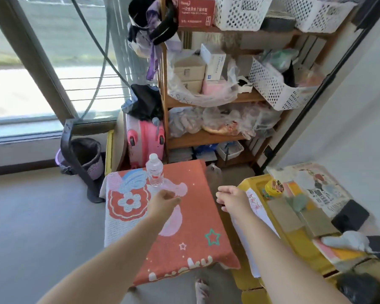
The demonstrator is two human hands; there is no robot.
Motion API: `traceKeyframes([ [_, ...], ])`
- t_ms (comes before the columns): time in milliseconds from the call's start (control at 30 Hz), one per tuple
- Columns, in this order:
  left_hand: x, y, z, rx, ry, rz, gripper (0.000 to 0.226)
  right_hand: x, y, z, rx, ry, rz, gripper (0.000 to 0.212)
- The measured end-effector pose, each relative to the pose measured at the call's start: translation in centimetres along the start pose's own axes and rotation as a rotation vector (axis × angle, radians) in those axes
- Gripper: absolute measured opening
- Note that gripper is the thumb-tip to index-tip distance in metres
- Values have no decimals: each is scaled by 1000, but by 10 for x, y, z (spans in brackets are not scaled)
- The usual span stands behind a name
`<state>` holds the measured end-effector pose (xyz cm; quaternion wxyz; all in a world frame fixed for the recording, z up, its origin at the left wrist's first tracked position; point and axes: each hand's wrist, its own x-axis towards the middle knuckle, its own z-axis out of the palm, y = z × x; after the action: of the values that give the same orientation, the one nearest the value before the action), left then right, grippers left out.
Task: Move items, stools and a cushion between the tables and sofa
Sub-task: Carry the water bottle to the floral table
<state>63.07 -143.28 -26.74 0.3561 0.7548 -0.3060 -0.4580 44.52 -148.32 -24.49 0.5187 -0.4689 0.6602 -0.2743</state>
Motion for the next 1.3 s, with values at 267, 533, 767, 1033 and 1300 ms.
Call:
traceKeyframes([
  [267, 30, 3, -18, -34, 272, -127, 29, 78, -29, 28, -111, -215, -83, 19],
  [533, 40, -15, -21, -74, 428, -208, 31, 120, -24, 75, -265, -421, -101, 27],
  [767, 70, -45, -23, -128, 453, -287, 29, 148, -14, 107, -358, -496, -59, 33],
  [1033, 147, -79, -13, -82, 397, -332, 49, 214, -5, 150, -455, -464, -142, 45],
  [1300, 232, -121, -4, -26, 309, -307, 77, 259, 24, 212, -449, -645, -330, 95],
])
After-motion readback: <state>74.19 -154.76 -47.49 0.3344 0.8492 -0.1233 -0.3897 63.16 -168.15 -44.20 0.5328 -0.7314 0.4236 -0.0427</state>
